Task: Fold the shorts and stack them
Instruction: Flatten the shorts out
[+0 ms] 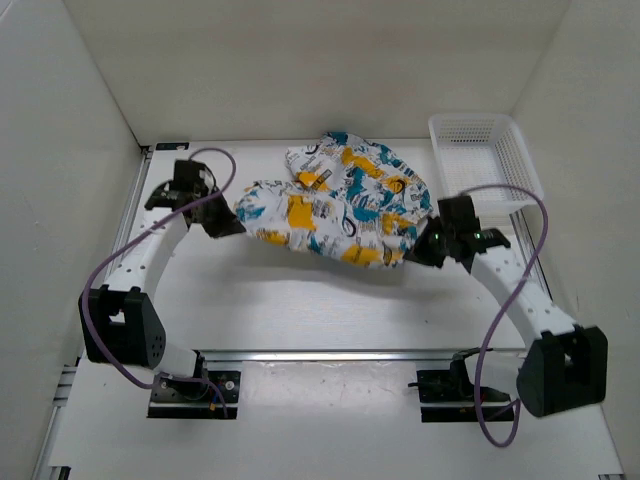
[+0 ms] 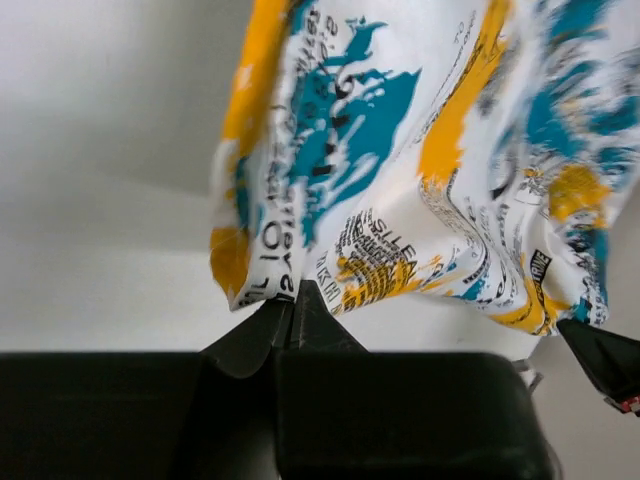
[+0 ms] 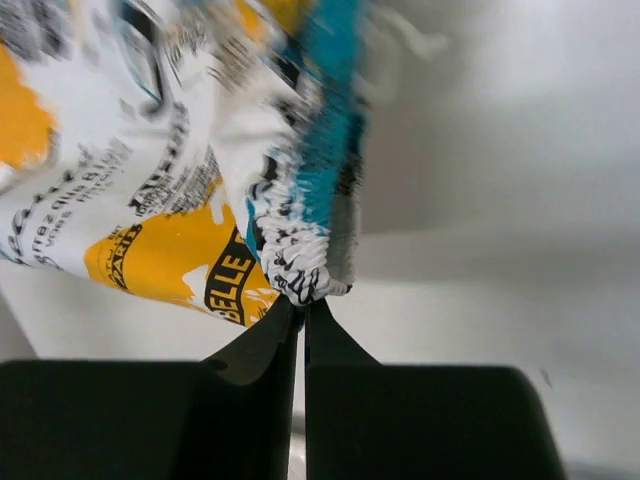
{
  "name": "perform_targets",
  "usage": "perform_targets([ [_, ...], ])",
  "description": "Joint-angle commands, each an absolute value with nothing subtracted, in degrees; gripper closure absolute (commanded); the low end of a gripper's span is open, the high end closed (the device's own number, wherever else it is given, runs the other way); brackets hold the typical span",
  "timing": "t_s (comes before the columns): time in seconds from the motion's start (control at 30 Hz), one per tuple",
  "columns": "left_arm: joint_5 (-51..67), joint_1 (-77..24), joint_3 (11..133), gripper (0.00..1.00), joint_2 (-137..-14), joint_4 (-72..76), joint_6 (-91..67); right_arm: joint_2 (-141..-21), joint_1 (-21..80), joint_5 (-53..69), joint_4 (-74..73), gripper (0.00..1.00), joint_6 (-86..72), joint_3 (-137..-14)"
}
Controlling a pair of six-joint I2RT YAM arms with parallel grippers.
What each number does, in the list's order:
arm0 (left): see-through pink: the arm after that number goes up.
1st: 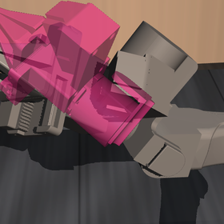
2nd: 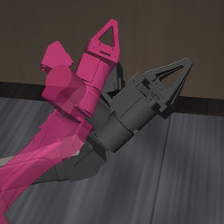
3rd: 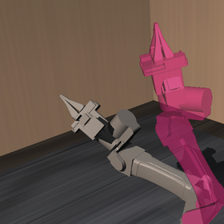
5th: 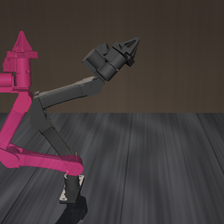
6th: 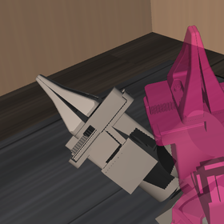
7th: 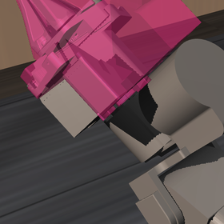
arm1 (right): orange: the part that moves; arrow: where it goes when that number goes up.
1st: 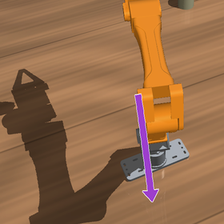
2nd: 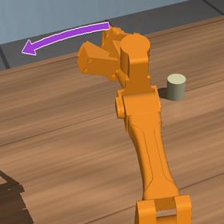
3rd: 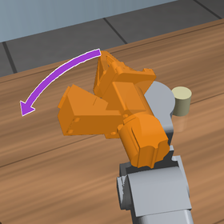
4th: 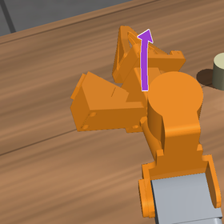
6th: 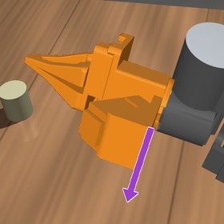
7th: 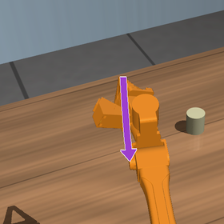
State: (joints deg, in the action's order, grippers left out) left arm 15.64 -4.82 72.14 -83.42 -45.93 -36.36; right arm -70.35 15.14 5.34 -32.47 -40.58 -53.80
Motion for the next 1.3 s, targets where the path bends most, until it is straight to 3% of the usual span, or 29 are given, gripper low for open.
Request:
perform_targets([
  [0.0, 13.2, -8.0, 60.5, 0.90, -78.6, -48.4, -38.3, -60.4, 15.5, 8.3, -39.6, 1.00, -43.5, -42.6],
  [0.1, 10.5, -9.1, 57.6, 0.90, -77.9, -46.7, -39.4, -59.9, 15.5, 9.0, -36.3, 0.99, -44.3, -40.3],
  [0.13, 9.0, -9.1, 57.6, 0.90, -79.0, -46.1, -39.4, -63.2, 15.5, 8.4, -35.8, 0.91, -43.2, -42.6],
  [0.17, 9.0, -9.1, 58.3, 0.90, -80.0, -46.1, -39.4, -65.6, 15.5, 6.0, -35.8, 0.64, -42.2, -44.4],
  [0.27, 7.8, -9.1, 60.1, 0.90, -83.1, -46.1, -38.8, -73.7, 14.9, 6.0, -37.4, 0.49, -40.3, -50.5],
  [0.47, 6.7, -9.1, 60.1, 0.90, -83.1, -46.1, -38.8, -67.3, 12.2, 7.6, -35.7, 0.32, -42.4, -42.5],
  [0.8, 6.7, -9.6, 61.3, 0.90, -86.0, -46.1, -38.3, -58.8, 11.0, 12.7, -32.3, 0.31, -45.7, -31.5],
  [1.07, 6.7, -9.6, 61.8, 0.90, -87.0, -46.1, -38.3, -64.5, 11.0, 12.1, -27.7, 0.34, -46.3, -35.1],
  [1.27, 6.7, -9.6, 61.8, 0.90, -86.5, -46.1, -38.3, -62.5, 11.0, 8.4, -33.7, 0.36, -42.7, -39.3],
])
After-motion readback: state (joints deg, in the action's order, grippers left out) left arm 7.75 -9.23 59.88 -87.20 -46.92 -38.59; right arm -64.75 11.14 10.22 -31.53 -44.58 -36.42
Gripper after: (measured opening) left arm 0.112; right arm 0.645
